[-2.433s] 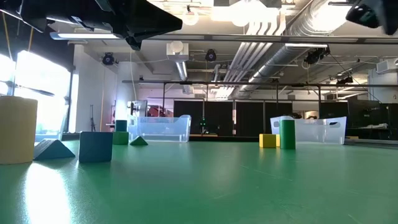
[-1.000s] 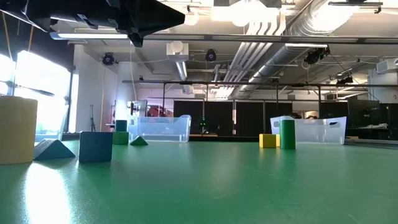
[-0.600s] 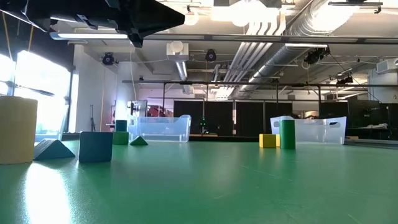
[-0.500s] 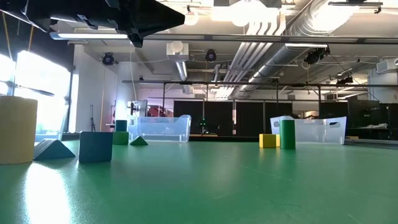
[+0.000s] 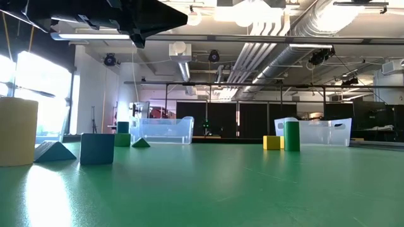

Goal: Sort blocks by size
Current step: Put the orange cylindrical block into the top right transparent bin

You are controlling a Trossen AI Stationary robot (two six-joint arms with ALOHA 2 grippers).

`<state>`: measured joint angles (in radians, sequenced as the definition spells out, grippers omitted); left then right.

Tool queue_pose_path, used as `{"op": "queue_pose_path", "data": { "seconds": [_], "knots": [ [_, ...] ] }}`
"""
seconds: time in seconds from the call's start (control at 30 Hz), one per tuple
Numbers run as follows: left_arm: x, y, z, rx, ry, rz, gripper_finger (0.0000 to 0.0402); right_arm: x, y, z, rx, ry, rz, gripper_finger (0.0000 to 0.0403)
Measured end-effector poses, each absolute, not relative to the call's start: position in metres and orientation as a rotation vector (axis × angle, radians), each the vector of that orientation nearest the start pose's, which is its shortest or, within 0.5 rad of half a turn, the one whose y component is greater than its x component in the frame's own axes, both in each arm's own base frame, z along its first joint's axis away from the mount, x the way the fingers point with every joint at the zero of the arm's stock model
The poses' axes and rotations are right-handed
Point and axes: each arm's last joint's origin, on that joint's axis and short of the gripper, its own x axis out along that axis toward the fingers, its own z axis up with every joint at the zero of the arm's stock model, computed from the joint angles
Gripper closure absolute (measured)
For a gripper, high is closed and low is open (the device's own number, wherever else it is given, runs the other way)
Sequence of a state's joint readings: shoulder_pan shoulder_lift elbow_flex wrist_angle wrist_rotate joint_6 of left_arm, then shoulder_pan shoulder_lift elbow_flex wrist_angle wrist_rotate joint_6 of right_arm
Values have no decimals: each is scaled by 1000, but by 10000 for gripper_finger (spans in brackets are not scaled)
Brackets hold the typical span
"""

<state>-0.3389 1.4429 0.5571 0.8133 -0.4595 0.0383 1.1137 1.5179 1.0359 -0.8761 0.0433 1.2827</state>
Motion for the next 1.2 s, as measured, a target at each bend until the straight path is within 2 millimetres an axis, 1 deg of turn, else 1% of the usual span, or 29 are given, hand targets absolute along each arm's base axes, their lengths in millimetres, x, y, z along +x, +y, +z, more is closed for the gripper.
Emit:
{"op": "queue_pose_path", "data": {
  "seconds": [0.27,0.57,0.77,0.97,1.2],
  "knots": [
    [270,-81,207,66,69,119,402,122,246,207,262,1453,-3,118],
    [270,-81,207,67,70,119,402,124,251,193,232,1468,-26,119],
    [270,-82,207,67,70,119,402,120,256,184,193,1500,-31,126],
    [270,-82,207,67,69,119,402,119,256,182,176,1490,-37,163],
    [270,-82,207,67,69,119,402,119,256,182,157,1487,-27,237]
  ]
}}
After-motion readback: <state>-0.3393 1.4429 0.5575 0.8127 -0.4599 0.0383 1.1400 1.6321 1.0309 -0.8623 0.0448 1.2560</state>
